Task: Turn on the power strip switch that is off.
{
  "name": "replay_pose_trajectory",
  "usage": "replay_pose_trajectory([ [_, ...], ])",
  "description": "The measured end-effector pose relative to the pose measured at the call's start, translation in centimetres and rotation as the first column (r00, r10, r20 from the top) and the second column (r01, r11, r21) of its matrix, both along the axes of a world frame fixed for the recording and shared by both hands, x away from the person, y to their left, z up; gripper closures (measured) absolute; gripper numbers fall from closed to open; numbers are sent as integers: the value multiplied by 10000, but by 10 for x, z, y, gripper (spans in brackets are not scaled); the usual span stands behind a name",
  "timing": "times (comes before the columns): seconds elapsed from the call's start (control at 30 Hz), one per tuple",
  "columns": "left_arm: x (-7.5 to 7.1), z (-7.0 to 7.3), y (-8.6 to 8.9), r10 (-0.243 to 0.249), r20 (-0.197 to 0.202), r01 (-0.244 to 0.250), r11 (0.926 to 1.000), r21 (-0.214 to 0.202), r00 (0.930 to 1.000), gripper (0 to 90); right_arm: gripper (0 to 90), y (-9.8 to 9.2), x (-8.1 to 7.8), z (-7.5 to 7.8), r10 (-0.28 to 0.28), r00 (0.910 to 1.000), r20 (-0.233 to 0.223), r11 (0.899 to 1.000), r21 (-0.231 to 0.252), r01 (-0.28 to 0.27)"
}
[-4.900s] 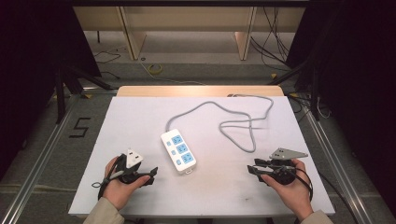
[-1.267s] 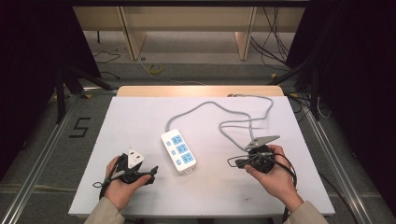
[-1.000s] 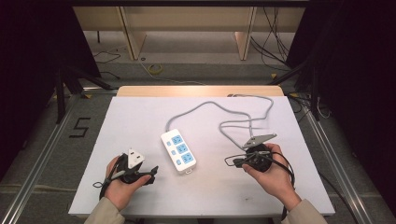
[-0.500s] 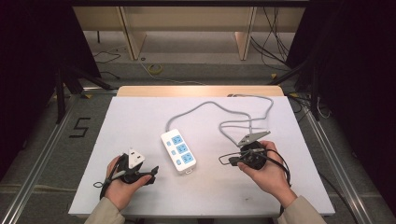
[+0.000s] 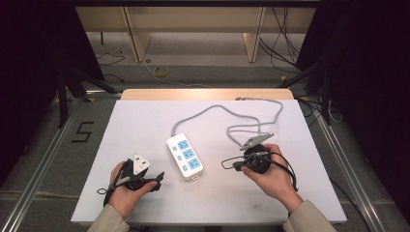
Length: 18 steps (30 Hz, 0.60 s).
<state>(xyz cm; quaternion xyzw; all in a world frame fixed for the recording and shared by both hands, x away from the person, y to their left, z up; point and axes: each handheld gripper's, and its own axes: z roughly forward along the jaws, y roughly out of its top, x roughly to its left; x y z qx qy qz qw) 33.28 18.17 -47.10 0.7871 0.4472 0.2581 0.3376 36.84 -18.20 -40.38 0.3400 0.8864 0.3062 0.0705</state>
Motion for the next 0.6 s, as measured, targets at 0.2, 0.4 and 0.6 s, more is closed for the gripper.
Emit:
replay_pose_trajectory([
  [0.2,0,0,0,-4,2,4,10000,15,10000,199,900,4,2,1,49,10000,-75,10000,-45,-49],
  [0.4,0,0,0,-23,5,23,10000,40,10000,199,900,8,4,2,168,9998,-126,9998,-134,-170],
  [0.6,0,0,0,-23,5,23,10000,44,10000,199,900,13,6,3,270,9995,-133,9994,-200,-273],
])
